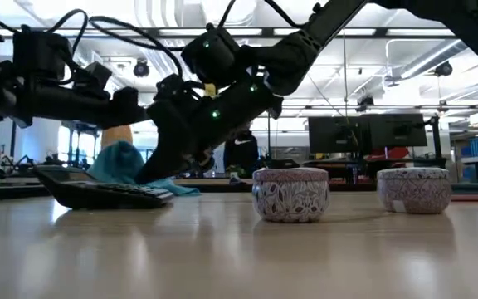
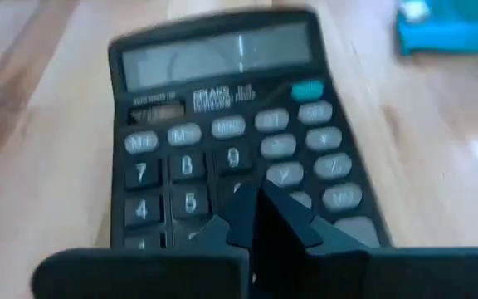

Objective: Apply microfiber cloth
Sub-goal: Move the black calculator to the center of the table

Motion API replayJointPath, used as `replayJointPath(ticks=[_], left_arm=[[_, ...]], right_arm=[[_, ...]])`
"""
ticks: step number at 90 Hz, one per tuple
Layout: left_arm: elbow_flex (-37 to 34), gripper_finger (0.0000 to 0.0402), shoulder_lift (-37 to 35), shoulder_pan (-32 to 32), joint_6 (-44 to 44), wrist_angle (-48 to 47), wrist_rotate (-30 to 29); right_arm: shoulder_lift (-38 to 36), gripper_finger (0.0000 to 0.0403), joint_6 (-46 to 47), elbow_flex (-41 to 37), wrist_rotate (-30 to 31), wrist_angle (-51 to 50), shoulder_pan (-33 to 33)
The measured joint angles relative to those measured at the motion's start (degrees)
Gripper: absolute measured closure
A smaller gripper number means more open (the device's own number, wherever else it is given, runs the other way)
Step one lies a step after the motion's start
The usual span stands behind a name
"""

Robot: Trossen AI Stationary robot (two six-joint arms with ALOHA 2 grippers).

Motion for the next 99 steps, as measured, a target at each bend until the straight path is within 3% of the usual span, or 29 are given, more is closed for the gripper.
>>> replayJointPath(ticks=[10, 25, 40, 53, 61, 71, 99], left_arm=[[0.04, 0.0106, 0.13, 0.00, 0.60, -0.25, -0.03], [0.04, 0.0108, 0.20, 0.00, 3.05, -0.81, -0.23], [0.04, 0.0114, 0.26, 0.00, 3.20, -1.16, -0.48], [0.06, 0.0125, 0.28, 0.00, 4.05, -1.91, -1.19], [0.06, 0.0134, 0.28, 0.00, 4.90, -2.11, -4.59], [0.10, 0.0146, 0.48, 0.07, 4.96, -2.92, -8.21], [0.60, 0.0183, 0.62, 0.04, 5.96, -3.20, -8.20]], right_arm=[[-0.75, 0.0403, 0.61, 0.01, 1.95, -4.45, -0.16], [-5.05, 0.0403, 0.88, 0.04, 10.22, -18.58, -0.14], [-8.09, 0.0403, 3.25, -0.15, 11.80, -30.24, -0.04], [-8.28, 0.0403, 1.54, -0.22, 11.66, -18.34, 0.63], [-6.55, 0.0403, -0.32, 0.04, 8.73, -5.02, 0.59], [-3.30, 0.0403, -1.32, -0.18, 6.19, 4.72, 0.23], [0.98, 0.0403, 2.13, -0.35, 5.44, 11.53, 0.25]])
